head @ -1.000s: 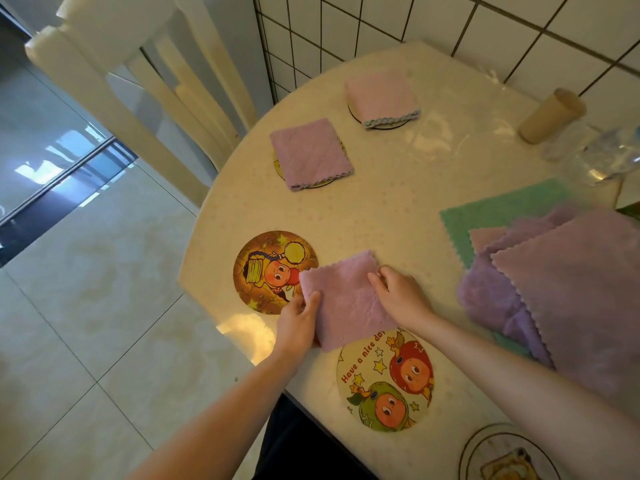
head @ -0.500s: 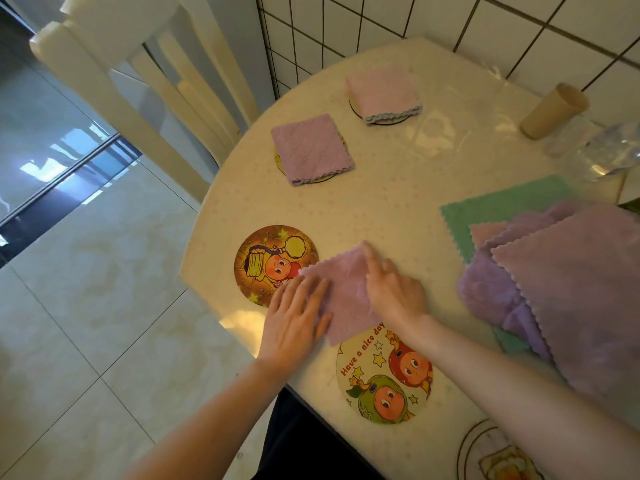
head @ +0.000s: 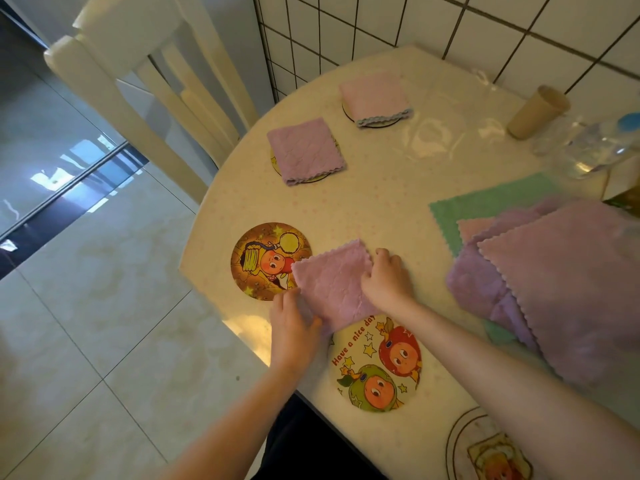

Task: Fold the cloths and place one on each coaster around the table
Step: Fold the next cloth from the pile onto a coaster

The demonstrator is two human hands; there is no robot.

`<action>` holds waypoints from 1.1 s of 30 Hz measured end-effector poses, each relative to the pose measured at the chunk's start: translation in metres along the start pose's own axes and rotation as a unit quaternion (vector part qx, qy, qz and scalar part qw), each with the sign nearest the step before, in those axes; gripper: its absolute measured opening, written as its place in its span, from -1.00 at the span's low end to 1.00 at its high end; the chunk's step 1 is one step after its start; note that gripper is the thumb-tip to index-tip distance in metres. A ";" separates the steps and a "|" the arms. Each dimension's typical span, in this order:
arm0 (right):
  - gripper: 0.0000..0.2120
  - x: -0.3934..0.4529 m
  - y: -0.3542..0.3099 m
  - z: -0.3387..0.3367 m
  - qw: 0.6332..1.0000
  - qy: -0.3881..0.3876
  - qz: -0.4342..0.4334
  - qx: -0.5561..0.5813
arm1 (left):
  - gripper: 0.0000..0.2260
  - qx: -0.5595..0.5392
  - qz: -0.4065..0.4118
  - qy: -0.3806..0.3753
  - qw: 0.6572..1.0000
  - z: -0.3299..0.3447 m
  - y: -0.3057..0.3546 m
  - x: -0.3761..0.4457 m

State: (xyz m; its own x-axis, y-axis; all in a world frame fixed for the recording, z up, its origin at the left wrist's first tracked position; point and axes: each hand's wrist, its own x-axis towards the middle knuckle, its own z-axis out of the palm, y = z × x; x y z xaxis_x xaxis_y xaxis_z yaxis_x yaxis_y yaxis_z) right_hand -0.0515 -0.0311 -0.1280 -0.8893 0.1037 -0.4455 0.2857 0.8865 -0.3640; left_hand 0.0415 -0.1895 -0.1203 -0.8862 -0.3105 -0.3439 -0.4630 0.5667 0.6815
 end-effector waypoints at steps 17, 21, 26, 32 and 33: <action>-0.88 0.013 -0.036 -0.035 0.957 -0.107 0.065 0.263 | -0.66 -0.372 -0.310 -0.137 0.864 -0.044 0.025 0.058; -0.96 0.013 -0.072 -0.029 0.956 -0.095 0.022 0.276 | -0.78 -0.362 -0.249 -0.142 0.887 -0.081 0.014 0.083; -0.78 0.018 -0.116 0.001 0.965 -0.060 0.010 0.254 | -0.92 -0.301 -0.206 -0.128 0.922 -0.115 -0.011 0.113; -0.80 0.023 -0.139 0.045 0.993 0.017 0.018 0.119 | -0.89 -0.161 -0.157 -0.112 0.968 -0.118 -0.043 0.132; -0.80 0.022 -0.138 0.049 0.994 0.029 0.022 0.100 | -0.87 -0.131 -0.144 -0.113 0.974 -0.115 -0.044 0.133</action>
State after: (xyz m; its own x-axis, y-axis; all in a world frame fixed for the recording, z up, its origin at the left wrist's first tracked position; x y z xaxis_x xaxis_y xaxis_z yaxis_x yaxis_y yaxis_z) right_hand -0.0931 -0.1733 -0.1280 -0.8918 0.1712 -0.4188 0.3850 0.7735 -0.5035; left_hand -0.0542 -0.3441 -0.1219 -0.7154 -0.2355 -0.6579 -0.6986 0.2572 0.6676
